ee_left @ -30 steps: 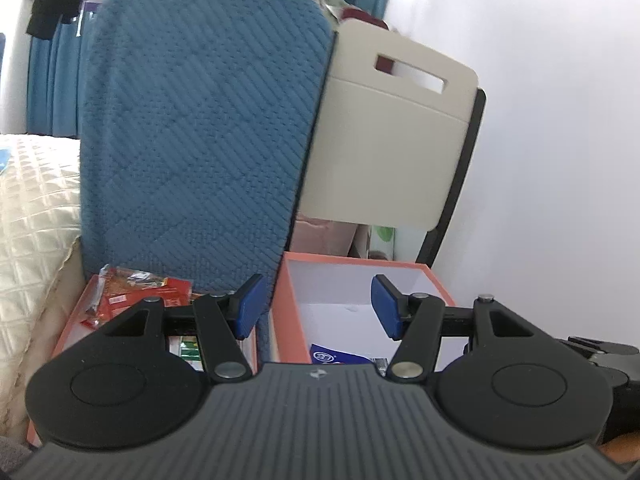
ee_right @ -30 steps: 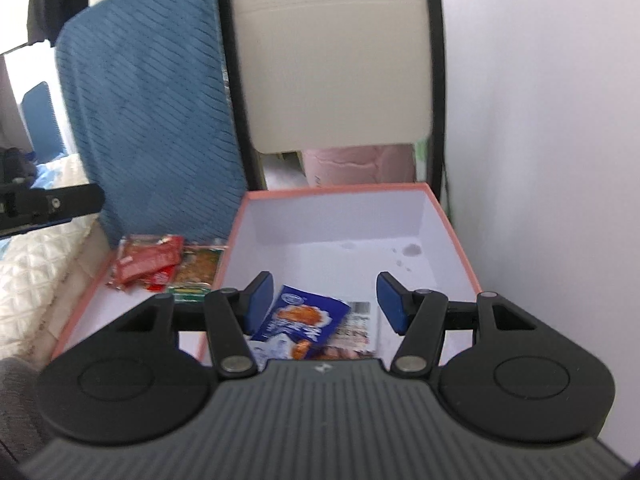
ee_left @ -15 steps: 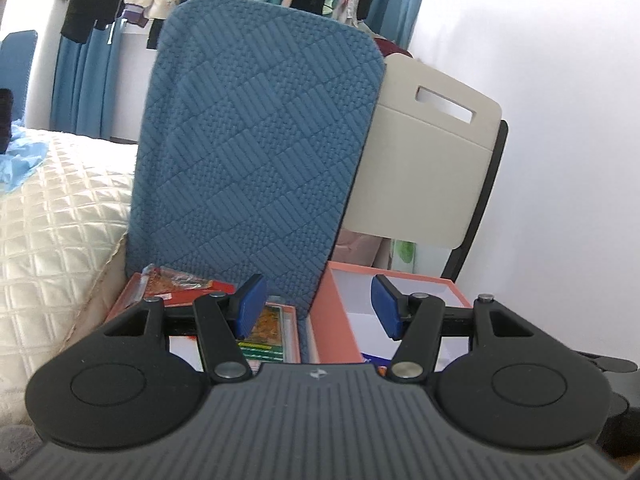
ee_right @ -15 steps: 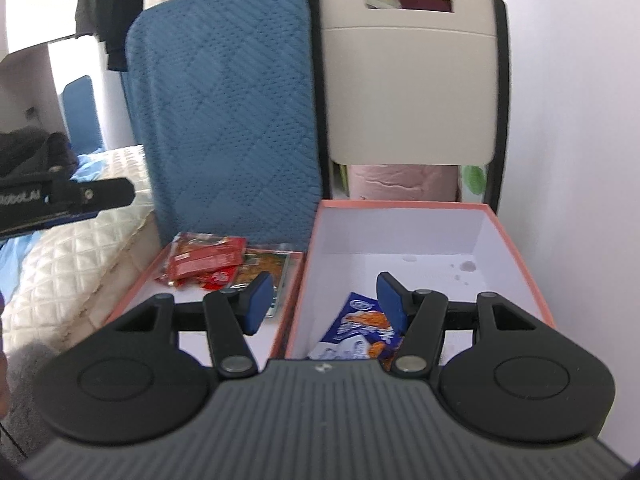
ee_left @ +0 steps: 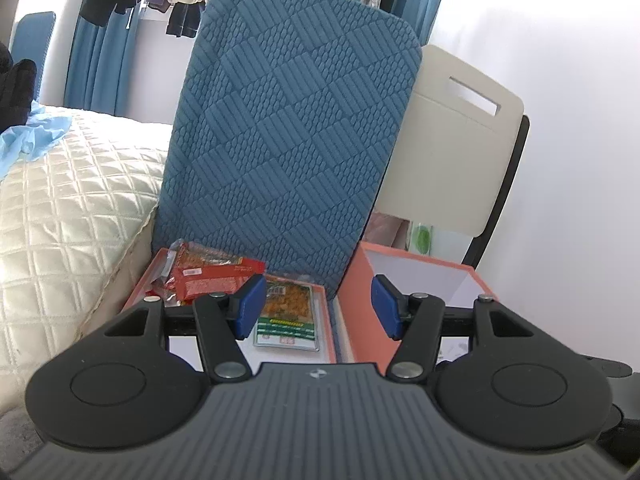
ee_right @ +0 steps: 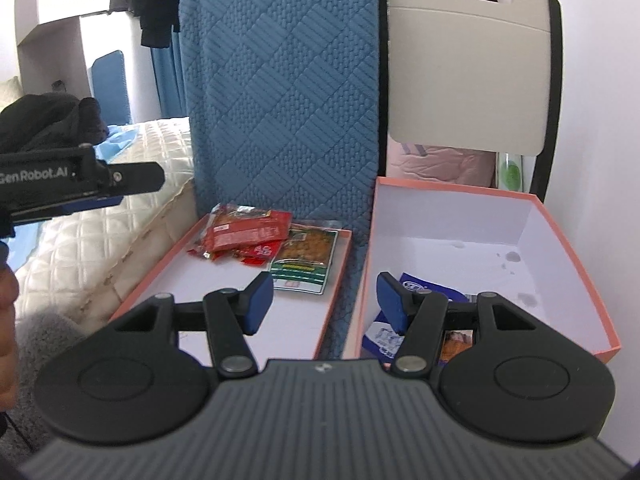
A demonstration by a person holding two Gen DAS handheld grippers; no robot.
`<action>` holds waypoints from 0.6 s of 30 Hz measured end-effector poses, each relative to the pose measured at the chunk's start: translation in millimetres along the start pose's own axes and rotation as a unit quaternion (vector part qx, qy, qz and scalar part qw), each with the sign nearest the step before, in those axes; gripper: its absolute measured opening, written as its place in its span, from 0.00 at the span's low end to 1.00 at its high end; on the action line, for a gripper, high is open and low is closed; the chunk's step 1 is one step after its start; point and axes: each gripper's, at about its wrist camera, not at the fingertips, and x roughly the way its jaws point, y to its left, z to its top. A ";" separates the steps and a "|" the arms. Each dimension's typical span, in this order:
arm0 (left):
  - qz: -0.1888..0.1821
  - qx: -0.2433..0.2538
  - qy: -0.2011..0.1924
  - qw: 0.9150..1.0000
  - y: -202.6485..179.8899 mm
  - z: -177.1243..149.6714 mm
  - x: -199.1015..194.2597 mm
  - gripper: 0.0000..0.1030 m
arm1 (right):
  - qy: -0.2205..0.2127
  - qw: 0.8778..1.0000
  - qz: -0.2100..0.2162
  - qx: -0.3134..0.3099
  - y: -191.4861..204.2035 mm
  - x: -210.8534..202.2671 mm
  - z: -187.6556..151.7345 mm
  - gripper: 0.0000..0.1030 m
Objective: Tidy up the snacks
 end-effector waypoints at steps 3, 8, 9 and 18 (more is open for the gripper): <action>0.002 0.001 0.005 1.000 7.1 -6.0 0.6 0.62 | 0.007 1.000 0.002 -0.002 9.0 4.8 -5.1 0.58; 0.007 0.003 0.016 1.000 19.8 -17.1 2.9 0.62 | 0.018 1.000 0.003 -0.014 25.4 12.5 -17.0 0.58; 0.008 0.001 0.019 1.000 22.9 -19.1 3.4 0.62 | 0.020 1.000 0.002 -0.016 28.4 14.2 -19.5 0.58; 0.019 -0.005 0.051 0.999 48.3 -33.3 39.1 0.62 | 0.042 0.999 0.001 -0.028 47.2 37.3 -33.5 0.58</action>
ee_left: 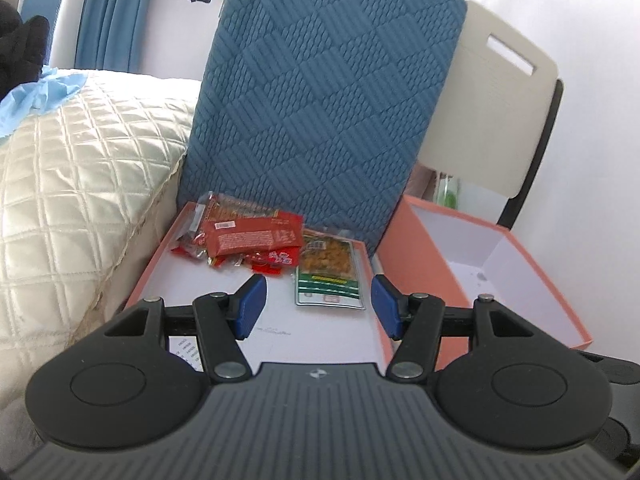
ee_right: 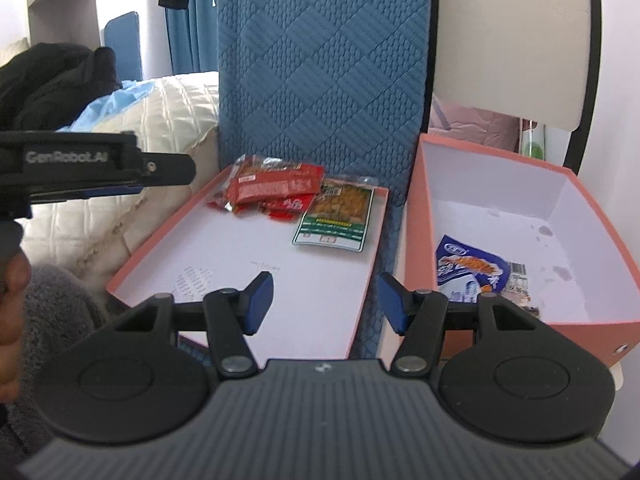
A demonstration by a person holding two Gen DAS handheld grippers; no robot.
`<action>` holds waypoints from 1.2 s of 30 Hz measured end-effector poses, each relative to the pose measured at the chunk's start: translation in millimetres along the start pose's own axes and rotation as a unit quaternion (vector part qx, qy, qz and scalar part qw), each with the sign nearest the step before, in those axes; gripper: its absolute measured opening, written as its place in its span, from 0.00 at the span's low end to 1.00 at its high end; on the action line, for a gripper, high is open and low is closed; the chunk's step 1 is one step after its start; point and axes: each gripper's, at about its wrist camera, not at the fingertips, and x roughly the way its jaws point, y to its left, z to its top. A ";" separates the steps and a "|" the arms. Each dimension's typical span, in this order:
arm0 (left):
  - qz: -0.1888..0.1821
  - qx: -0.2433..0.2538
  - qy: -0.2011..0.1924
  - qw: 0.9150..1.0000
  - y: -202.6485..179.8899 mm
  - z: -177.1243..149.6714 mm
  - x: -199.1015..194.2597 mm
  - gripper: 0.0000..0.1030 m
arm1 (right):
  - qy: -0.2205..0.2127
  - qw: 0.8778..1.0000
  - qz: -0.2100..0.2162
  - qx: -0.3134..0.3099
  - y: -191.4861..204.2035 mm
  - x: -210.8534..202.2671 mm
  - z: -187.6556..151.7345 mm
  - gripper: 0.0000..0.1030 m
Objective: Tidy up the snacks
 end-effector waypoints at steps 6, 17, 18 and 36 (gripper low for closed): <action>-0.011 -0.018 0.014 1.000 7.5 7.9 41.7 0.62 | 0.006 1.000 -0.002 -0.008 2.9 26.9 2.5 0.58; 0.000 -0.037 0.022 0.999 22.0 27.8 106.8 0.62 | -0.011 1.000 0.013 -0.025 17.9 79.6 11.8 0.58; 0.000 -0.038 0.023 0.999 23.8 28.2 111.7 0.62 | -0.011 0.999 0.014 -0.026 19.0 84.2 12.7 0.58; 0.005 -0.117 0.093 0.989 69.2 46.7 209.9 0.62 | -0.003 0.999 0.017 -0.039 13.7 165.8 35.3 0.58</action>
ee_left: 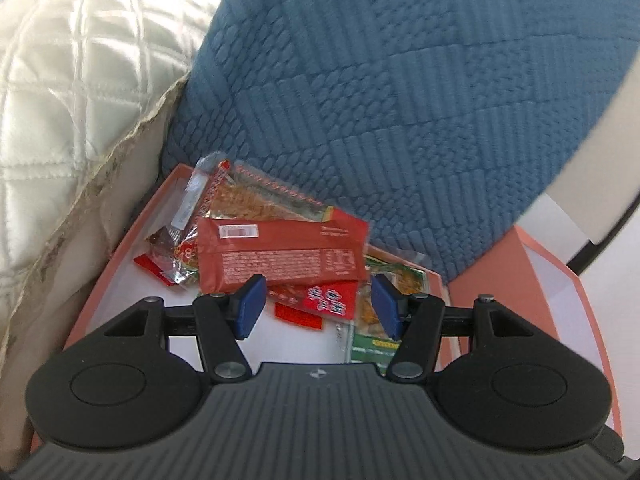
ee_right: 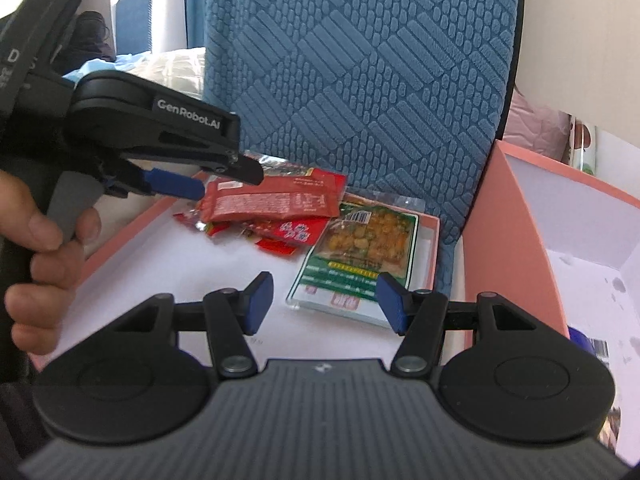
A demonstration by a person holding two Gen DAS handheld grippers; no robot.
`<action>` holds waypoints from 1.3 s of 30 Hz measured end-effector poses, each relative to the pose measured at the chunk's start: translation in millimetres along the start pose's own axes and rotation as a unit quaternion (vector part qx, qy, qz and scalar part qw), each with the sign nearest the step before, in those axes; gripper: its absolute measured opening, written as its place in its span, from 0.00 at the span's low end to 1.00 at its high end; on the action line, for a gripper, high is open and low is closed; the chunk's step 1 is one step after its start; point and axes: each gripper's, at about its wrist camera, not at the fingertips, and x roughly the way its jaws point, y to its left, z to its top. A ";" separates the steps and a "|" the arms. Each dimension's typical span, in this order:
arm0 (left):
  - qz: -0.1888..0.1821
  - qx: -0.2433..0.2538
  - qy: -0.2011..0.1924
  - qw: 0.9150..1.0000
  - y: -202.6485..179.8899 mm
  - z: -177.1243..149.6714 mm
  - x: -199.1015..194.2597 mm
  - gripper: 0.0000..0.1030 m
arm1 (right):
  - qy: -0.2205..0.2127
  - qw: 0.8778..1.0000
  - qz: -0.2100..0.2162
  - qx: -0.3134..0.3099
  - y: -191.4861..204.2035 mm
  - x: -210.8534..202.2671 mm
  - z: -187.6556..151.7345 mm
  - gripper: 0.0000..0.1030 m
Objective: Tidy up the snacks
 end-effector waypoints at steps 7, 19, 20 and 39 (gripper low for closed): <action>0.009 -0.019 0.016 1.000 20.4 15.1 27.8 0.62 | 0.018 1.000 0.006 0.015 -12.0 32.3 12.5 0.58; 0.052 0.070 0.020 0.996 15.2 38.5 57.8 0.70 | 0.069 0.997 0.002 0.033 -28.0 85.4 21.6 0.77; 0.058 0.083 0.018 0.995 13.6 38.7 59.6 0.70 | 0.069 0.997 0.000 0.039 -30.1 88.6 22.2 0.81; 0.090 0.224 0.054 0.969 -8.5 14.3 85.0 0.78 | 0.138 0.984 -0.003 0.110 -63.6 155.2 37.1 0.87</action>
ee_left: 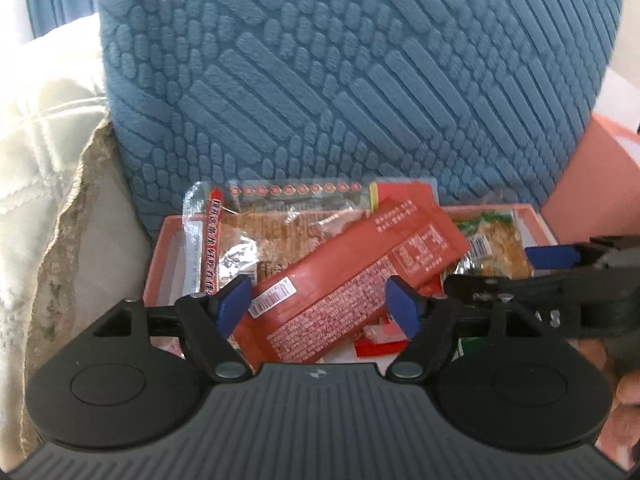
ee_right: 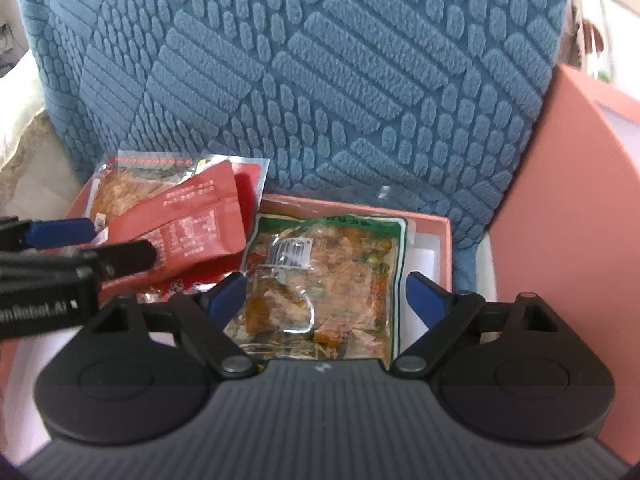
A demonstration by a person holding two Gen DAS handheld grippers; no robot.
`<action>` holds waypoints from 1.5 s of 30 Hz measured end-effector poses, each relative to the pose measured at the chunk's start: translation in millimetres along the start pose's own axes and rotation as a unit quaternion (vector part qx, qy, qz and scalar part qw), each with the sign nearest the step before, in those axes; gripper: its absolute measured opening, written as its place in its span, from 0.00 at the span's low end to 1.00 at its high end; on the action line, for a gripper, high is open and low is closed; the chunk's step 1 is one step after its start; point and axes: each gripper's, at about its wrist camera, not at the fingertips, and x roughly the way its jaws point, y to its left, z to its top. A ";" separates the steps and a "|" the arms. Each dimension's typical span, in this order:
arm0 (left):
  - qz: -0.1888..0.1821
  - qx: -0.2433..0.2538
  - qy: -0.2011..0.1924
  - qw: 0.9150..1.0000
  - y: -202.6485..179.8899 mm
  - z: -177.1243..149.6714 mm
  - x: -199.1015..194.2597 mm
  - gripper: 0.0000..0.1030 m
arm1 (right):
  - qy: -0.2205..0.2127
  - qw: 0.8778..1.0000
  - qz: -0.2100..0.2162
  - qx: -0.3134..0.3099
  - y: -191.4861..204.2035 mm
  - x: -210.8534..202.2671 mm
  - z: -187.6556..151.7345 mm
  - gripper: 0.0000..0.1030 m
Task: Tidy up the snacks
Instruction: 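Grasp the long red pack with left gripper while right grasps the clear green-label pack, then lift both held packs off the tray and carry them toward the box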
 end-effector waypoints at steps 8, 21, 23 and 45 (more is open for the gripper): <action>0.010 0.031 0.008 0.999 -9.6 -5.0 3.4 0.81 | 0.008 1.000 0.002 0.015 0.7 -0.1 1.1 0.75; 0.029 0.128 0.020 0.991 -47.3 -21.4 12.8 0.84 | -0.031 0.999 -0.012 0.030 -10.7 -28.4 23.0 0.36; 0.052 0.166 0.018 0.984 -58.6 -26.7 18.0 0.85 | -0.026 0.999 -0.007 0.033 -14.5 -27.8 22.6 0.36; -0.002 -0.029 -0.003 1.000 -1.8 -10.0 -14.3 0.44 | -0.025 0.998 0.022 0.045 -21.0 -42.4 9.4 0.36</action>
